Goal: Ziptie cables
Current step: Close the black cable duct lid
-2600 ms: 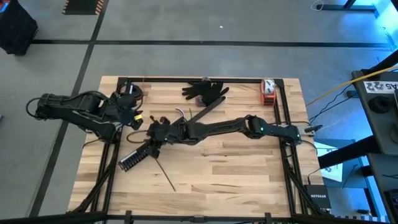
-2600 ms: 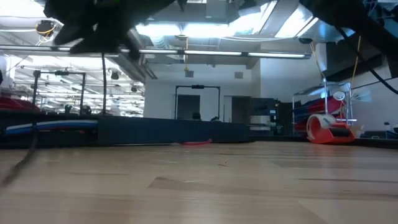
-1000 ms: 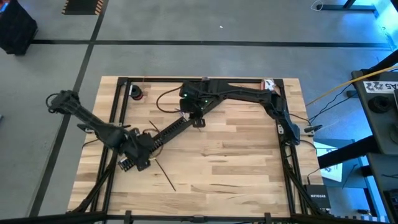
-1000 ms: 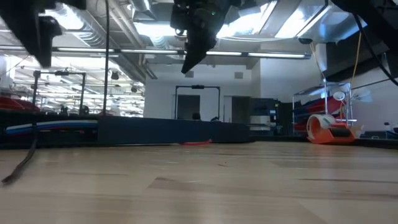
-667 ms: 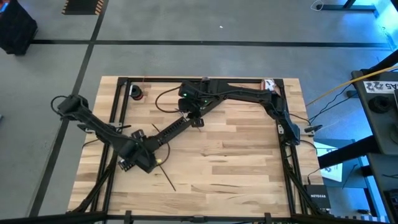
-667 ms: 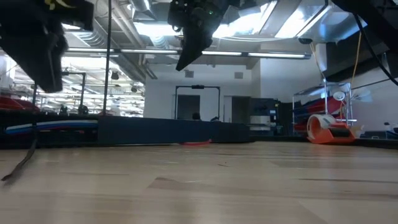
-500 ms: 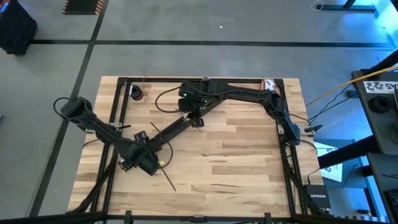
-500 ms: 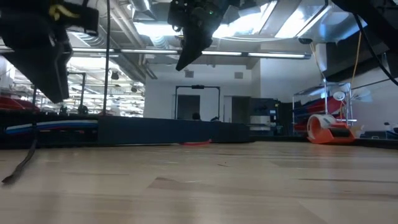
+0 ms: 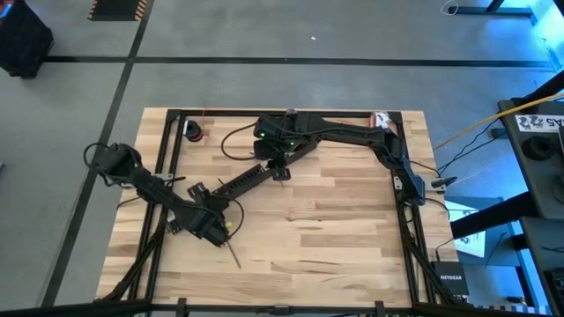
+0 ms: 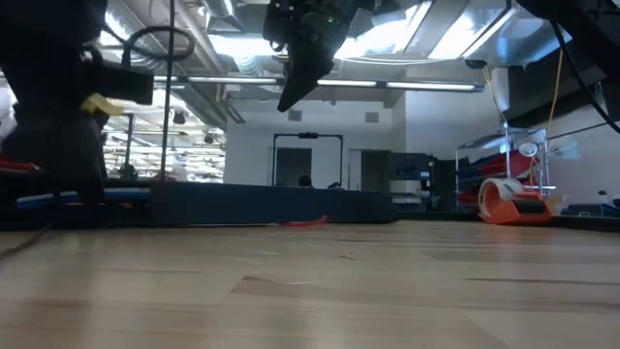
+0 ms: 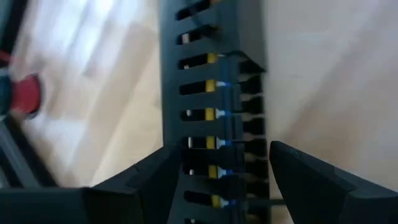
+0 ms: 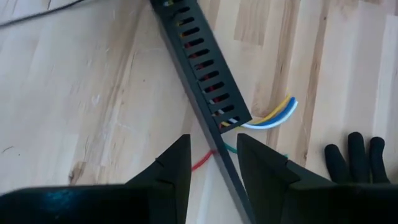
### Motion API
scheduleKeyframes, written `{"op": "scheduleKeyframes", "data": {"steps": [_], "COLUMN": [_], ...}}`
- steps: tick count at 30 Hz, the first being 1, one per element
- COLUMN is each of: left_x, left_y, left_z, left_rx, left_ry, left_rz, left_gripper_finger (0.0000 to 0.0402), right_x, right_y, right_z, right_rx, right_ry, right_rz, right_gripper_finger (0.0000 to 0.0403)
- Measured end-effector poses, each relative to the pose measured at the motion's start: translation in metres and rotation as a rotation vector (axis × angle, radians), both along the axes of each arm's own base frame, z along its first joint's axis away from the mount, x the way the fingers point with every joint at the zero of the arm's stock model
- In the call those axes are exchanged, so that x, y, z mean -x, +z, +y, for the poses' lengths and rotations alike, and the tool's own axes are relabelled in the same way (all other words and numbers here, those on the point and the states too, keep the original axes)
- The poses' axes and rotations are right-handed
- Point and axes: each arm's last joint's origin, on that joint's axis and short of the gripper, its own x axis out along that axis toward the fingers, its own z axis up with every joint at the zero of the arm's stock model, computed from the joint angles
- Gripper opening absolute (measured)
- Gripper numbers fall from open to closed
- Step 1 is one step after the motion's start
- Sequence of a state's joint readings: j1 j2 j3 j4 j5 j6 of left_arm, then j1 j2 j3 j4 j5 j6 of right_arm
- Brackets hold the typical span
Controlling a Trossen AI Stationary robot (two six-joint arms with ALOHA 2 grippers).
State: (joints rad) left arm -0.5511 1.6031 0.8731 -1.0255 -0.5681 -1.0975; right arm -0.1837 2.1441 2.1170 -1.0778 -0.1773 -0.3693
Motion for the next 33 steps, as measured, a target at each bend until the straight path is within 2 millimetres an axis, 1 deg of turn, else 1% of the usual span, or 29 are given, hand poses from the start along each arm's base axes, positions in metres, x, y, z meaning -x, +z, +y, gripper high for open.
{"op": "scheduleKeyframes", "data": {"steps": [3, 5, 7, 12, 13, 14, 17, 19, 21, 24, 27, 30, 33], "left_x": [0.003, 0.002, 0.0, -0.003, -0.003, -0.003, -0.002, -0.003, -0.003, -0.003, -0.003, -0.004, -0.008], "left_y": [-0.003, -0.003, -0.003, -0.002, -0.001, 0.0, 0.009, 0.02, 0.032, 0.046, 0.057, 0.06, 0.058], "left_z": [0.007, 0.009, 0.012, 0.017, 0.017, 0.017, 0.018, 0.015, 0.012, 0.007, 0.004, 0.001, 0.003], "left_rx": [-0.03, -0.033, -0.037, -0.044, -0.04, -0.034, 0.002, 0.056, 0.139, 0.301, 0.422, 0.461, 0.42], "left_ry": [0.051, 0.055, 0.05, 0.029, 0.023, 0.021, 0.014, 0.002, -0.015, -0.069, -0.139, -0.233, -0.312], "left_rz": [0.002, 0.007, 0.018, 0.025, 0.024, 0.021, 0.005, -0.034, -0.086, -0.164, -0.207, -0.209, -0.174], "left_gripper_finger": [0.0234, 0.0214, 0.0176, 0.0042, 0.0024, 0.0016, 0.0014, 0.001, 0.0006, 0.0002, 0.0001, 0.0001, 0.0], "right_x": [0.0, 0.001, 0.001, 0.007, 0.008, 0.01, 0.023, 0.032, 0.044, 0.06, 0.076, 0.08, 0.079], "right_y": [0.0, 0.0, -0.001, 0.0, 0.002, 0.006, 0.023, 0.037, 0.052, 0.07, 0.084, 0.088, 0.077], "right_z": [0.0, 0.0, 0.0, 0.002, 0.004, 0.006, 0.013, 0.021, 0.027, 0.039, 0.052, 0.064, 0.076], "right_rx": [-0.001, -0.003, -0.005, -0.016, -0.023, -0.031, -0.032, -0.005, 0.025, 0.024, 0.014, -0.002, -0.025], "right_ry": [-0.001, -0.002, -0.002, -0.002, 0.003, 0.002, 0.003, 0.004, -0.002, -0.002, 0.007, 0.025, 0.065], "right_rz": [0.004, 0.007, 0.017, 0.056, 0.058, 0.055, 0.057, 0.052, 0.048, 0.05, 0.057, 0.041, 0.032], "right_gripper_finger": [0.0124, 0.0124, 0.0124, 0.0124, 0.0124, 0.0124, 0.0124, 0.0124, 0.0124, 0.0124, 0.0124, 0.0124, 0.0124]}}
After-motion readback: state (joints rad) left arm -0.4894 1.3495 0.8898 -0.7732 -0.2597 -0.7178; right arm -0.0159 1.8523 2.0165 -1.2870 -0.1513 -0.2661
